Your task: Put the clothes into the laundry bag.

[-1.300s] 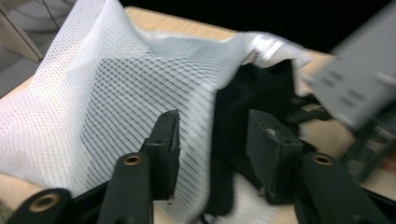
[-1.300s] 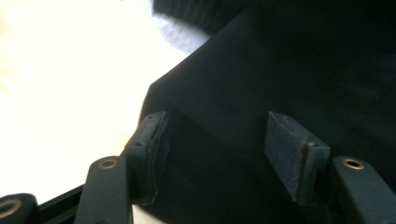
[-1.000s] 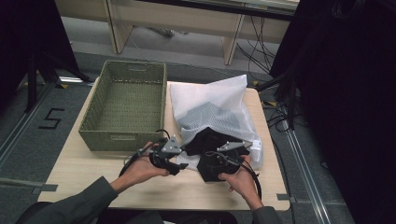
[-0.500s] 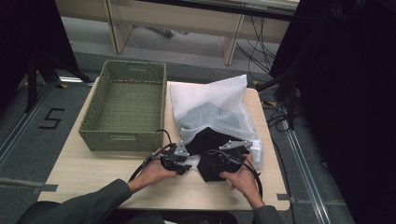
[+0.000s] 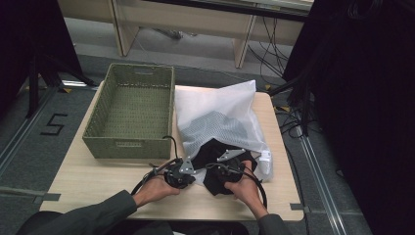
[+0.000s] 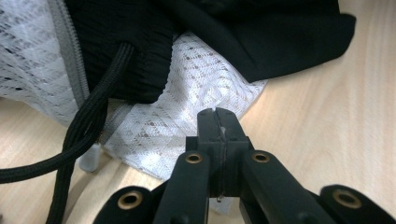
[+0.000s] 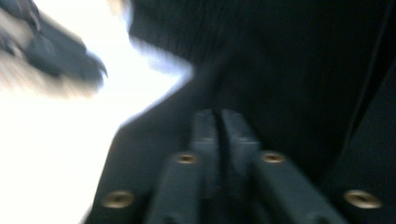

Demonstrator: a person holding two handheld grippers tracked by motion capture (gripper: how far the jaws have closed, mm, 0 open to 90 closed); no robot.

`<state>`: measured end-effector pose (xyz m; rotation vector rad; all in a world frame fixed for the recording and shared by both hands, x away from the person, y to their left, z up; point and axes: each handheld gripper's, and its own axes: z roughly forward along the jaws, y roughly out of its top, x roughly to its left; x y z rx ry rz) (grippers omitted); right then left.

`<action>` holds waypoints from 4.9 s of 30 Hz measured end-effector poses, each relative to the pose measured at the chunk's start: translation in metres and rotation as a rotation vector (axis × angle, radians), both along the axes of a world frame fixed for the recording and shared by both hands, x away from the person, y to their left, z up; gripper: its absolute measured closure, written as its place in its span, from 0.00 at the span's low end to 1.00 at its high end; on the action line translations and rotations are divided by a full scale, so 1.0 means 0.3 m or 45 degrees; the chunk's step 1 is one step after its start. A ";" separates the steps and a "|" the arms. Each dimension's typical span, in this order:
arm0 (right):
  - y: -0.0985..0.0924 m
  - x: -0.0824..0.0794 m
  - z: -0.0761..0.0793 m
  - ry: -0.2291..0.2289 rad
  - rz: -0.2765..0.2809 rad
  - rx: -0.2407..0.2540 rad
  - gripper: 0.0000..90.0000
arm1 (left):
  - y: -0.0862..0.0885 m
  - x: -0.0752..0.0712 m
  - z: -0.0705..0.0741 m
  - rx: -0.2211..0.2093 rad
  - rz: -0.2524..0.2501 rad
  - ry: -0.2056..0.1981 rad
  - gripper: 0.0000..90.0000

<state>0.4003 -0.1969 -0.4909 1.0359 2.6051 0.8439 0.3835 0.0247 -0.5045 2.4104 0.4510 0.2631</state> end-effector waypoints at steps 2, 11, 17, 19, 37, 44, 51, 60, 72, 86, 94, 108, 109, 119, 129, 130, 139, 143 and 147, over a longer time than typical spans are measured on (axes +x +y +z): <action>0.009 0.026 0.015 -0.060 -0.002 0.033 1.00 | -0.001 -0.006 0.000 0.004 0.000 -0.003 0.99; 0.009 0.282 0.043 -0.240 -0.219 -0.037 1.00 | -0.001 -0.003 0.003 0.006 -0.019 0.016 0.99; -0.037 0.325 0.028 -0.221 -0.272 0.003 0.98 | -0.008 -0.006 0.000 -0.027 0.003 0.026 0.99; -0.033 0.313 0.037 -0.160 -0.289 0.036 0.85 | -0.008 -0.006 0.000 -0.028 0.005 0.028 0.99; 0.094 0.176 0.218 -0.153 0.067 0.288 0.59 | 0.009 -0.045 0.029 -0.135 0.020 0.089 0.81; 0.265 0.184 0.194 -0.138 0.233 0.322 0.61 | 0.125 -0.160 0.143 -0.188 0.035 0.106 0.51; 0.349 0.171 0.180 -0.196 0.275 0.277 0.98 | 0.266 -0.144 0.173 -0.178 0.201 0.091 0.43; 0.079 0.037 0.285 -0.245 0.223 0.286 0.99 | 0.355 -0.106 0.174 -0.133 0.327 0.049 0.40; -0.163 0.029 0.125 -0.058 -0.110 0.055 0.68 | 0.356 -0.092 0.170 -0.126 0.348 0.055 0.38; 0.312 0.036 0.080 -0.083 0.388 0.161 0.63 | 0.428 -0.057 0.175 -0.132 0.423 0.063 0.35; 0.430 0.067 -0.025 -0.035 0.490 0.031 0.69 | 0.457 -0.050 0.171 -0.120 0.456 0.070 0.34; 0.131 0.084 0.151 -0.143 0.237 -0.037 0.99 | 0.434 -0.059 0.166 -0.121 0.410 0.067 0.35; 0.095 0.086 0.152 -0.143 0.179 -0.058 0.99 | 0.421 -0.060 0.168 -0.133 0.375 0.058 0.35; -0.096 0.142 0.065 -0.063 -0.023 -0.051 0.96 | 0.146 -0.072 0.138 -0.193 0.076 0.047 0.36; -0.102 0.107 0.114 -0.022 -0.087 0.084 0.52 | -0.103 -0.019 0.011 -0.186 0.006 0.082 0.39; -0.101 0.099 0.112 -0.005 -0.068 0.083 0.50 | -0.110 -0.009 0.005 -0.129 -0.027 0.069 0.40; -0.071 0.088 0.011 0.072 0.073 -0.112 0.91 | -0.113 0.030 -0.026 -0.149 0.015 0.031 0.90; -0.073 0.097 0.029 0.023 0.094 -0.126 0.96 | -0.096 0.031 -0.008 -0.062 -0.038 0.037 0.99; -0.082 0.104 0.083 -0.048 0.018 -0.082 0.97 | -0.078 0.008 0.004 -0.022 -0.083 0.068 0.99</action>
